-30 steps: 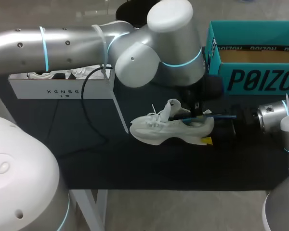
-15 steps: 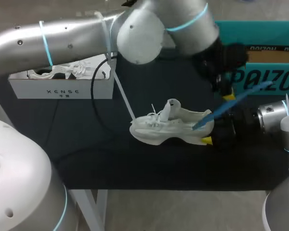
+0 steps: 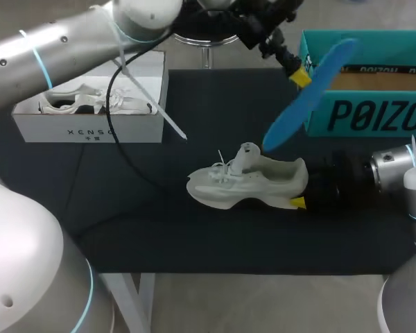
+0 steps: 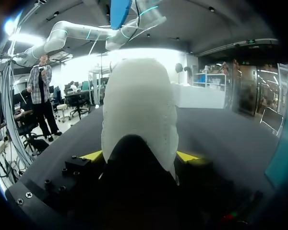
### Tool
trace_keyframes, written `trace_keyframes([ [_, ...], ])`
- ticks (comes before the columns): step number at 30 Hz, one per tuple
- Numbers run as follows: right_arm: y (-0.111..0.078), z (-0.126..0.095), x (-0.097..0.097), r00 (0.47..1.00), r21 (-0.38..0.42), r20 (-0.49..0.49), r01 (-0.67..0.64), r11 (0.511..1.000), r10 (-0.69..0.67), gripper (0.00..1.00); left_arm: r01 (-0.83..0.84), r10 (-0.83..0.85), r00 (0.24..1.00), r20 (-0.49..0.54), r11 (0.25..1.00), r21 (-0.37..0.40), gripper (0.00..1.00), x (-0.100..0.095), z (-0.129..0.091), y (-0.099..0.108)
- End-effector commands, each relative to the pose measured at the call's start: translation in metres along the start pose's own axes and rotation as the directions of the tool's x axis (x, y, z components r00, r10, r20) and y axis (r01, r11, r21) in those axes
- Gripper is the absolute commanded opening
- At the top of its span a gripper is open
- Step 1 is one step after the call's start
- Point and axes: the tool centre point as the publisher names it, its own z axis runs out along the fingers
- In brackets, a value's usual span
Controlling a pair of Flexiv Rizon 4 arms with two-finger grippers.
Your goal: Take the shoe out of the shoebox, open the shoe tongue, remove and reinsert the insole, then place the shoe into the shoebox
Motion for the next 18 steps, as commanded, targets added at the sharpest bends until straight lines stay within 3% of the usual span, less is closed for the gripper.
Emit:
trace_keyframes([
  [1, -0.002, 0.003, -0.001, 1.000, 0.002, 0.001, -0.001, 1.000, 0.001, 0.00, 0.064, -0.051, 0.983, -0.175, 0.996, 0.070, 0.00, -0.017, -0.038, 0.021],
  [7, -0.002, 0.003, -0.001, 1.000, 0.002, 0.001, -0.001, 1.000, 0.001, 0.00, 0.142, -0.106, 0.963, -0.249, 0.982, 0.128, 0.00, -0.026, -0.073, 0.048],
  [18, -0.002, 0.003, -0.001, 1.000, 0.002, 0.001, -0.001, 1.000, 0.001, 0.00, 0.215, -0.138, 0.940, -0.312, 0.949, 0.229, 0.00, -0.027, -0.108, 0.081],
])
